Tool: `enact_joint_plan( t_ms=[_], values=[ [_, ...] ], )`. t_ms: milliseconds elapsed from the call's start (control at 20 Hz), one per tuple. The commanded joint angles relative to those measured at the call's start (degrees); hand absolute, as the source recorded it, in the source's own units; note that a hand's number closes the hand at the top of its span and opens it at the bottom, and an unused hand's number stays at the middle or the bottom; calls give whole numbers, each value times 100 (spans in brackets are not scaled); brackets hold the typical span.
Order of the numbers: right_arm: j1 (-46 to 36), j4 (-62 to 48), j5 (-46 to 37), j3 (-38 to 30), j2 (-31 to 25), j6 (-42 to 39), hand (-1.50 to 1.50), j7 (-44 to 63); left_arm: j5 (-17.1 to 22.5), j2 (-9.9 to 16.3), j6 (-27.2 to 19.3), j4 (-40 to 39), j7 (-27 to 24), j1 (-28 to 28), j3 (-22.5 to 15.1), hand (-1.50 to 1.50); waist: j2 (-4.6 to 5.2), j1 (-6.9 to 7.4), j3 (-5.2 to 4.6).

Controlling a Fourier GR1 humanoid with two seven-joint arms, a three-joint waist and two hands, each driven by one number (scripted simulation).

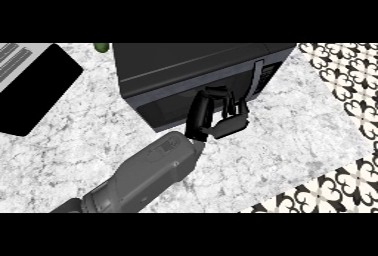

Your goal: Pick up the milk, place it into the microwave and close the microwave

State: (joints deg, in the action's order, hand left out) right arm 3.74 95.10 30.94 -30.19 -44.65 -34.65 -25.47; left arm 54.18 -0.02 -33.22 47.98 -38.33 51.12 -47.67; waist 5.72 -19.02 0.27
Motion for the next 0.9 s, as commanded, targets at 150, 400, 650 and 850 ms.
enact_joint_plan(
  t_ms=[150,400,650,850],
  values=[
    [-157,-382,243,29,-64,-209,-150,-15,237,2,106,-426,80,513,172,150,85,-12,11],
    [-313,-615,402,6,-173,-272,-150,49,308,2,138,-454,-54,491,36,150,118,-4,6],
    [-410,-845,574,-24,-230,-326,-150,114,404,2,161,-561,-165,464,-8,150,117,17,4],
    [-515,-1029,634,-22,-311,-407,-150,136,526,2,143,-511,-195,588,-13,150,97,30,13]
  ],
)
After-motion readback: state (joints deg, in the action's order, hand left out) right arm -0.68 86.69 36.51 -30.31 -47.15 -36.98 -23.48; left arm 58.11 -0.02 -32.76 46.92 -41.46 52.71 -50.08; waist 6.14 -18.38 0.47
